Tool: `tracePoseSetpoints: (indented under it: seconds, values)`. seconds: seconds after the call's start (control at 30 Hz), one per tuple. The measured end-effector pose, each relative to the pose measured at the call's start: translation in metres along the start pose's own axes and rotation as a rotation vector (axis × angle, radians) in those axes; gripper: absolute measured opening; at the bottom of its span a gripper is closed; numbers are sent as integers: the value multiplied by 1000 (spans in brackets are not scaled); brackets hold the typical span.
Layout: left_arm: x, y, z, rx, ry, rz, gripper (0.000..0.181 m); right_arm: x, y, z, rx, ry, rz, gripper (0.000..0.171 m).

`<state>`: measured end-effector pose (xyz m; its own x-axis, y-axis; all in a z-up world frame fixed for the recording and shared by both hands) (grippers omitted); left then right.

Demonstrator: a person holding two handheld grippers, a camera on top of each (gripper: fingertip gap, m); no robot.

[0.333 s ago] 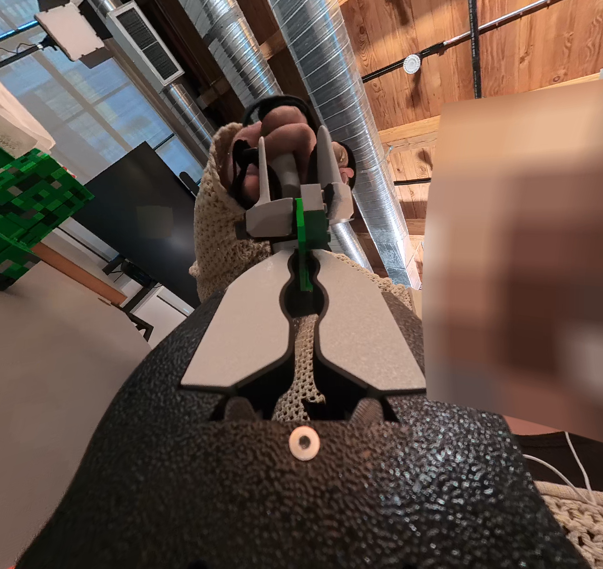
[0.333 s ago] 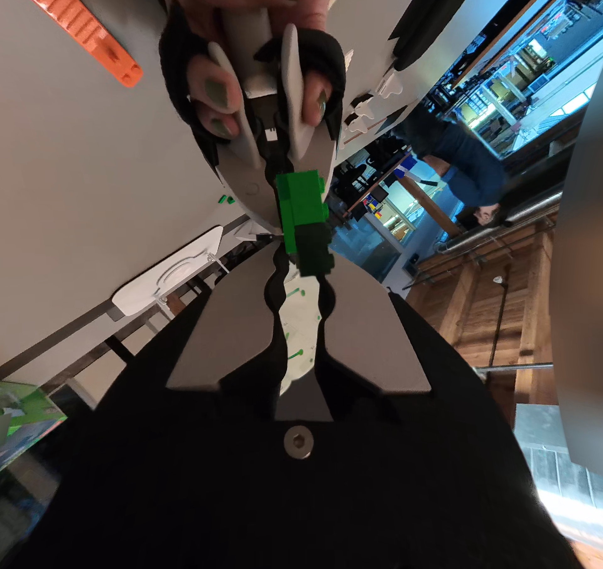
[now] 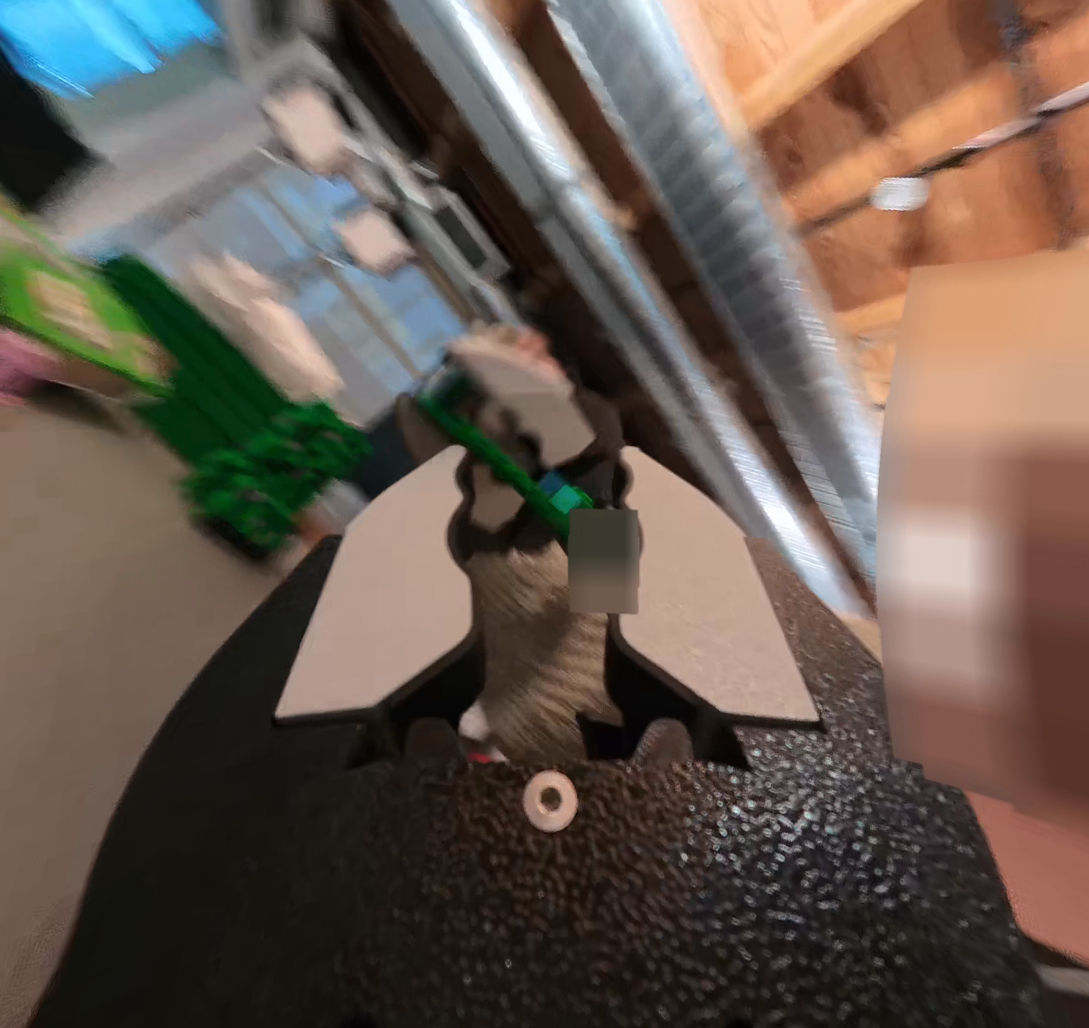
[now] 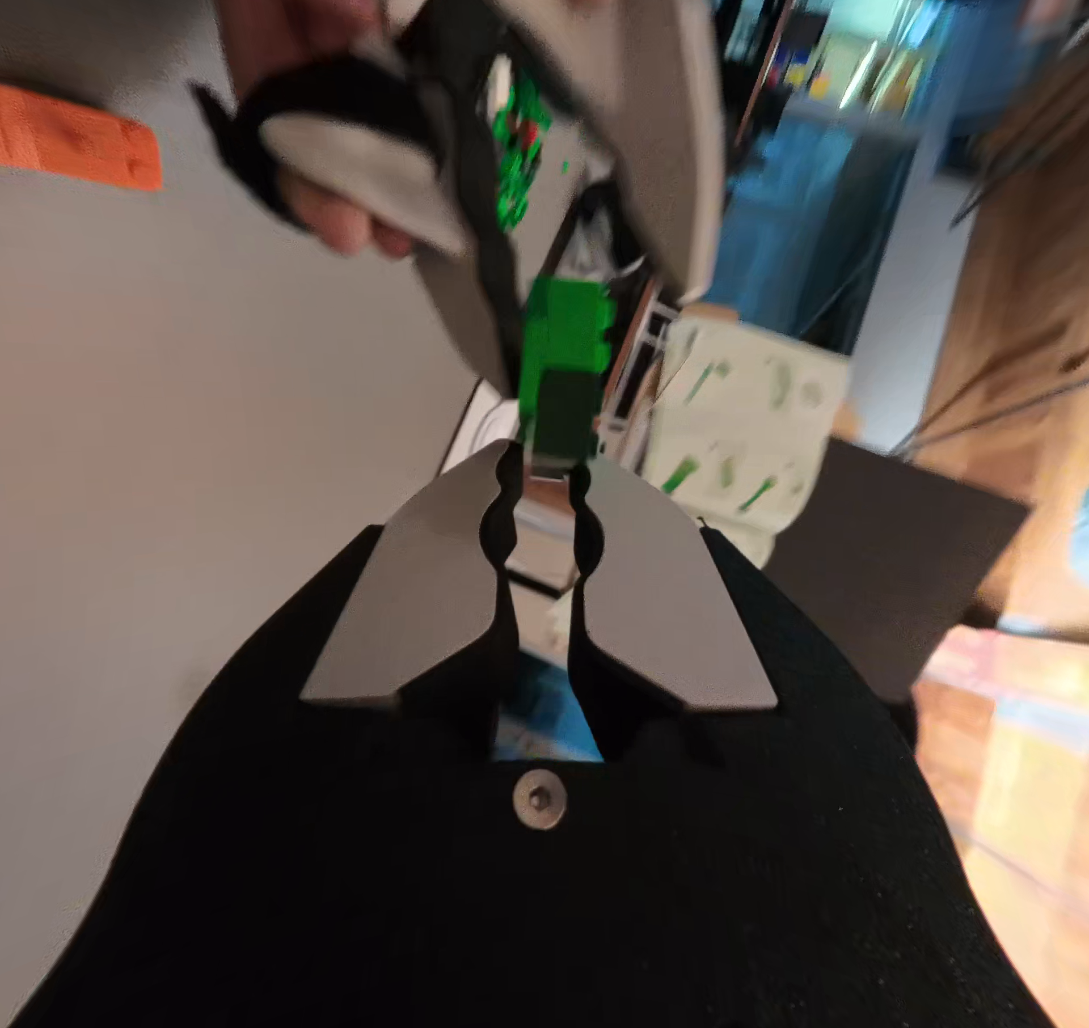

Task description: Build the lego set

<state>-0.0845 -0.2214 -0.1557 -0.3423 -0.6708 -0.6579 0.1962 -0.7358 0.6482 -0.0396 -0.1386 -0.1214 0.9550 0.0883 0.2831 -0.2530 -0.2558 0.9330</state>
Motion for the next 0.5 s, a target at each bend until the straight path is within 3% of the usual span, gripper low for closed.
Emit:
tracePoseSetpoints:
  seconds: [0.03,0.2,0.4,0.5]
  values:
    - [5,-3,7,-43,17,70,49,-8,-13,-6,-39,-35,4,13]
    - [24,-12,32,-284,39,340,44,-50,-67,-29,-74,-211,13,13]
    - [38,-8,52,-447,84,483,46,-77,-95,-41,-67,-306,51,13]
    - [38,-11,52,-516,51,554,46,-85,-99,-42,-41,-339,59,26]
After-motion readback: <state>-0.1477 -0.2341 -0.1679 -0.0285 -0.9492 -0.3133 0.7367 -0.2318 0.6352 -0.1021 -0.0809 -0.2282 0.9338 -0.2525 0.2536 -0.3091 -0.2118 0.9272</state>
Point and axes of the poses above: each gripper's, where its closed fingertips meet, x back along the fingers, z out of its top, y = z × x across the jaws, the point moved 6 cm from there along x, back along the fingers, and after that the axes turned 2 degrees about -z, right-handed, at the moved point
